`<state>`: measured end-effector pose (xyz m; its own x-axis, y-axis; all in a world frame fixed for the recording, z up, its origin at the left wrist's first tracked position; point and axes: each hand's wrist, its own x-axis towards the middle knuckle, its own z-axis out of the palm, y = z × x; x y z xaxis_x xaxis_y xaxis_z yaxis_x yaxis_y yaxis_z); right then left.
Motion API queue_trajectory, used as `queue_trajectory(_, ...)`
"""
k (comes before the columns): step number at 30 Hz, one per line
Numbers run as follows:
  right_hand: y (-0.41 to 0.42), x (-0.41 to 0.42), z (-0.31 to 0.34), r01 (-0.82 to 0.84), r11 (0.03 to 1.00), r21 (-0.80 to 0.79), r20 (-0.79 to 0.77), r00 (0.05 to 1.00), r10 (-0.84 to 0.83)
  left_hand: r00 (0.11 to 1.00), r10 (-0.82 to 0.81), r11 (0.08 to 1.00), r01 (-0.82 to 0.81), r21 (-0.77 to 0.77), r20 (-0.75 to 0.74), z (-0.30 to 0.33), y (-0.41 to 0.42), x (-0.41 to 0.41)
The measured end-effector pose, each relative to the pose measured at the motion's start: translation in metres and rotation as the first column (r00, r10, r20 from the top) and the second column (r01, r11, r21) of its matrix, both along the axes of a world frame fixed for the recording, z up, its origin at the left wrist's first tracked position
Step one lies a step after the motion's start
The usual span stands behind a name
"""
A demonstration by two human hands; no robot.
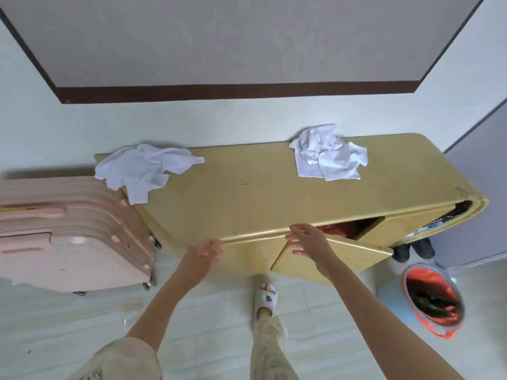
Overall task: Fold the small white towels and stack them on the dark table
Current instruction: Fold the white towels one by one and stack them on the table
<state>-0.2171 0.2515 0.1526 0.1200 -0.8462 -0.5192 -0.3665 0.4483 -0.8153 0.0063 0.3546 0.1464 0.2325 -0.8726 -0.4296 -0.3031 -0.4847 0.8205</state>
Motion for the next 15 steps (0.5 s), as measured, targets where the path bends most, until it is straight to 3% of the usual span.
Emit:
queue_trajectory(3,-0.094,-0.012,-0.02,0.0,1.0,-0.028,-0.082,0.997,-0.002,0.998,0.056,0.998,-0.057,0.037,0.005,-0.01,-0.076,-0.005)
queue_trajectory(7,-0.198,-0.037,-0.051,-0.09,0.994,-0.066,-0.351,0.934,0.061,0.996,0.083,0.99,-0.081,0.115,-0.015,-0.021,-0.169,-0.025)
queue_trajectory(9,-0.242,-0.051,-0.066,-0.168,0.984,-0.064,-0.497,0.86,0.115,0.998,0.058,0.991,-0.055,0.126,-0.026,-0.03,-0.208,-0.035)
queue_trajectory(12,-0.292,-0.067,-0.09,-0.314,0.949,-0.012,-0.704,0.677,0.215,0.998,0.059,0.987,-0.054,0.15,-0.026,-0.045,-0.252,-0.045)
queue_trajectory(15,-0.324,-0.071,-0.113,-0.359,0.932,0.042,-0.796,0.552,0.248,0.997,0.069,0.982,-0.062,0.179,-0.034,-0.059,-0.275,-0.051)
